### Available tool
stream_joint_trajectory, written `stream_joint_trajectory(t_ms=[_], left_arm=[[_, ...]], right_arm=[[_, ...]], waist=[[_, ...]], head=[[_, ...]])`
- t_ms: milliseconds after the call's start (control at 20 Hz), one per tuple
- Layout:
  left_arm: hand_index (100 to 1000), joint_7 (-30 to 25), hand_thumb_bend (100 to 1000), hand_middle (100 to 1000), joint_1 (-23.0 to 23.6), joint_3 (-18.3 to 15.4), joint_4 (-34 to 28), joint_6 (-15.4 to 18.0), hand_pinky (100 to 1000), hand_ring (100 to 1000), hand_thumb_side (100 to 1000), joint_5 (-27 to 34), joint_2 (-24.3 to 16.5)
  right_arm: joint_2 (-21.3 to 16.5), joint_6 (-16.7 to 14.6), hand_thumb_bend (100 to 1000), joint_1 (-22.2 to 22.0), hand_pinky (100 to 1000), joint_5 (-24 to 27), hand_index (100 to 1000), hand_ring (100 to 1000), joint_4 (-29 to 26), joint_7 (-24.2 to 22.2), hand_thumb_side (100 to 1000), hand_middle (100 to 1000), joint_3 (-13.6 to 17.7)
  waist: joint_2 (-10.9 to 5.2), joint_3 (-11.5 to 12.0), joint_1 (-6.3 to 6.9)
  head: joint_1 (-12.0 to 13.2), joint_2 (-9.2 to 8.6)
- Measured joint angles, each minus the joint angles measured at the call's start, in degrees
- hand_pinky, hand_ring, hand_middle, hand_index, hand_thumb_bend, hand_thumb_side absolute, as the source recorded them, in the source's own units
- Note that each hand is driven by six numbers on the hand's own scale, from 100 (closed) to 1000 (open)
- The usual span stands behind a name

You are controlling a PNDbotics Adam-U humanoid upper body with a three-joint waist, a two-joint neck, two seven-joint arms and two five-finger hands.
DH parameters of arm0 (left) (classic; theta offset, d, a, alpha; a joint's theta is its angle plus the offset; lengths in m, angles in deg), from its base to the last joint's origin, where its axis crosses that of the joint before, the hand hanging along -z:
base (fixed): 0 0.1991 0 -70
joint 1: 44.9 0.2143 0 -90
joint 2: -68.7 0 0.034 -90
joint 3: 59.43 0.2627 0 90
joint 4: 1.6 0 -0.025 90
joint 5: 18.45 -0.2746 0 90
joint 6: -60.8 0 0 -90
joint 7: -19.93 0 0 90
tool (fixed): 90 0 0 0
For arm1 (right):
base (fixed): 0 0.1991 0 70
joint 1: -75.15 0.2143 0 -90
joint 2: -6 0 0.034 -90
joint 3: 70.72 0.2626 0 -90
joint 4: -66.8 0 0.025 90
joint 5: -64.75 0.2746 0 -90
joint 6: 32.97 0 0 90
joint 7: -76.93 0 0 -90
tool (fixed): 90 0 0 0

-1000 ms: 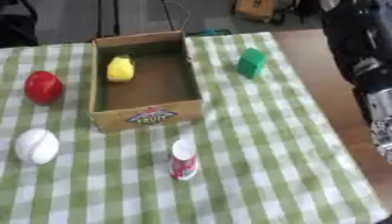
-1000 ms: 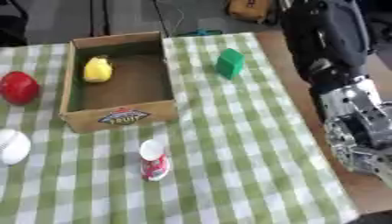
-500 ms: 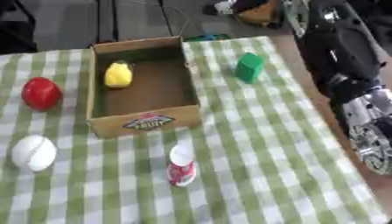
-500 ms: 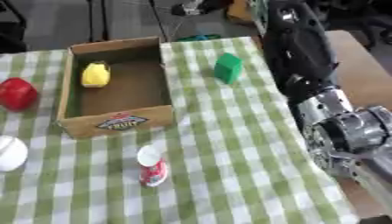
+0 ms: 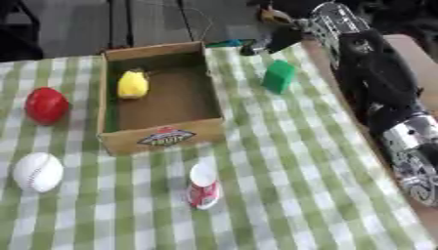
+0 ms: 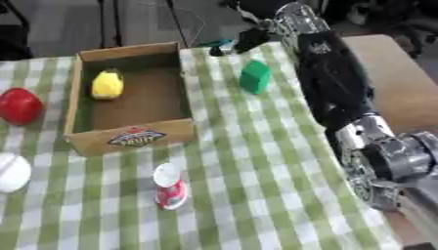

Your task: Pick up objects on the table and place them in the box.

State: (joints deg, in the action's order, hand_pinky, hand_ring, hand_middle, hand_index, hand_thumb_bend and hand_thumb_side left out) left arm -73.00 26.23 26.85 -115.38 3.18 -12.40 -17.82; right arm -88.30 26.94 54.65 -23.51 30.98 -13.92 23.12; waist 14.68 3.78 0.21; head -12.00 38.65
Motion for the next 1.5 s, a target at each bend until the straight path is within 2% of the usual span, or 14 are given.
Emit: stream_joint_trajectory(t_ms=[400,600,850,1350,1500], left_arm=[[723,-0.5,100,639,-0.1,0.0,0.0,-0.2,461,623,982,0.0,0.0],[723,-0.7,100,644,-0.2,0.0,0.0,-0.3,460,623,983,0.0,0.0],[723,-0.8,100,647,-0.2,0.0,0.0,-0.4,460,623,986,0.0,0.0],[723,-0.8,101,649,-0.2,0.0,0.0,-0.7,460,622,987,-0.3,0.5],[723,-0.9,102,650,-0.3,0.0,0.0,-0.8,459,622,988,-0.4,0.5]], right_arm=[[-1.6,2.5,859,-1.9,933,0.6,969,987,0.6,0.5,950,919,0.6],[-2.3,4.9,852,-3.4,934,3.4,966,981,0.3,0.2,967,889,0.8],[-3.3,8.6,832,-6.4,923,9.4,972,972,-2.3,-1.7,980,865,0.7],[-3.3,16.5,803,-8.9,893,17.0,961,957,-3.4,-7.6,935,850,0.4],[-2.9,18.1,807,-9.6,890,19.0,958,954,-3.8,-9.1,894,841,0.1]], waist=[[0.00,-0.7,0.01],[0.08,-0.8,-0.04],[0.26,-1.2,-0.33],[0.41,-1.4,-0.27],[0.47,-1.5,-0.29]], head=[[0.8,0.00],[1.2,0.00],[1.7,-0.01],[1.8,-0.17],[1.8,-0.29]])
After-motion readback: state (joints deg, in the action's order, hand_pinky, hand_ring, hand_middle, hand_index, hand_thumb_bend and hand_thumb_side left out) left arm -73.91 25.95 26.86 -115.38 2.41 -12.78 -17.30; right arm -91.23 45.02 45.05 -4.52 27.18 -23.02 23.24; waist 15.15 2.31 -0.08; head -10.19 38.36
